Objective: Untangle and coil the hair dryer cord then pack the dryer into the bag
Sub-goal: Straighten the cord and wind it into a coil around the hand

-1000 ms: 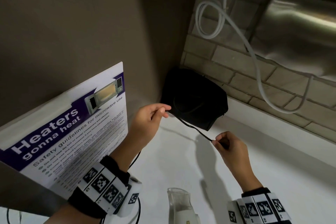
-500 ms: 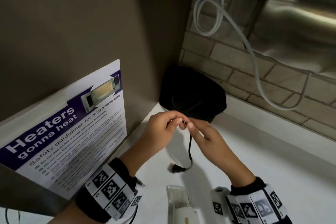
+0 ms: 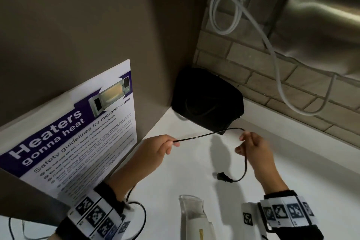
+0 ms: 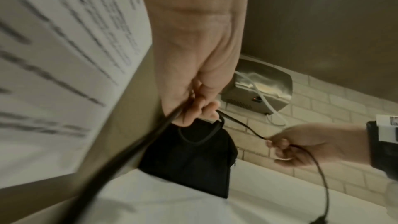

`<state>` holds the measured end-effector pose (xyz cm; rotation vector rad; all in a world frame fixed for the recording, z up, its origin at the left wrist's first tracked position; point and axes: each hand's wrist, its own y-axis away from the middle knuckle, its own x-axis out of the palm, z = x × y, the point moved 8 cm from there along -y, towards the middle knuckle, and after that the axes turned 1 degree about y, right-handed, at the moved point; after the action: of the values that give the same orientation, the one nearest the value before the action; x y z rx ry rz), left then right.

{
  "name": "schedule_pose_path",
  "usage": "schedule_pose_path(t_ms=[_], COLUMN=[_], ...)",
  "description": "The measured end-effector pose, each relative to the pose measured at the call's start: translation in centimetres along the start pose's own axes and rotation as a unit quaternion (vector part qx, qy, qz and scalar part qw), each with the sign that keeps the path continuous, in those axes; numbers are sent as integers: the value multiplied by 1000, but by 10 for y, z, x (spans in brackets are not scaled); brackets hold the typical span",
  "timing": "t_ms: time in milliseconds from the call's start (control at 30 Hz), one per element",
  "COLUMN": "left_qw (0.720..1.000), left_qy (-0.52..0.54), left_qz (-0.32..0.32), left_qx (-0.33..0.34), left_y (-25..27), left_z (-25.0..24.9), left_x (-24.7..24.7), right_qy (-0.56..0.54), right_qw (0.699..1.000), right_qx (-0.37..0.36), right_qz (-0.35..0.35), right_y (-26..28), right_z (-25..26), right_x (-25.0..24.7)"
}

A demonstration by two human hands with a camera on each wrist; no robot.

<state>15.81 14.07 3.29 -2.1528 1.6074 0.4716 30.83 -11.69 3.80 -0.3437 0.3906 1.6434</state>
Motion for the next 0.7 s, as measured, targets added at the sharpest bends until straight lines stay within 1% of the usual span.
schedule_pose_path(t_ms=[67,100,167,233,267,300,367,400,433,467,500,533,567,600,633,667,700], left_qw=[1000,999,992,973,965,965,975,976,971,962,947,924,892,860,839,829,825], left_qy=[-12,-21,-49,-128,-166,-177,-140,-120,-114,-127,-165,-229,-301,-353,-382,-397,-404], left_qz=[9,25,90,164,178,163,122,122,138,166,203,247,293,332,358,371,373], left_qx=[-15,-30,-74,-97,-102,-105,-119,-135,-158,-176,-185,-181,-169,-156,-145,-135,-131], left_y=[10,16,30,43,45,44,38,36,36,39,45,54,65,78,89,97,104], left_z=[15,25,45,60,63,62,57,53,50,48,47,48,50,52,55,58,62], left_x=[-6,-8,-4,2,2,-2,-7,-5,-1,4,11,18,26,33,40,46,50], right_qy=[-71,-100,-145,-160,-152,-135,-97,-86,-78,-71,-58,-39,-14,14,45,74,99], right_qw=[995,990,978,971,971,974,980,983,984,985,987,989,990,991,992,991,990], right_qx=[60,80,108,125,129,131,129,127,129,129,128,125,121,115,108,100,95], right_qz=[-45,-65,-103,-125,-129,-126,-112,-105,-99,-91,-82,-75,-70,-63,-54,-44,-32], right_y=[-12,-16,-19,-20,-20,-20,-19,-18,-16,-15,-13,-13,-12,-12,-12,-11,-10], right_z=[-21,-29,-39,-48,-52,-55,-59,-60,-60,-60,-60,-60,-61,-61,-62,-62,-62], right_x=[-26,-39,-62,-77,-81,-81,-76,-72,-69,-66,-65,-64,-64,-63,-63,-61,-58])
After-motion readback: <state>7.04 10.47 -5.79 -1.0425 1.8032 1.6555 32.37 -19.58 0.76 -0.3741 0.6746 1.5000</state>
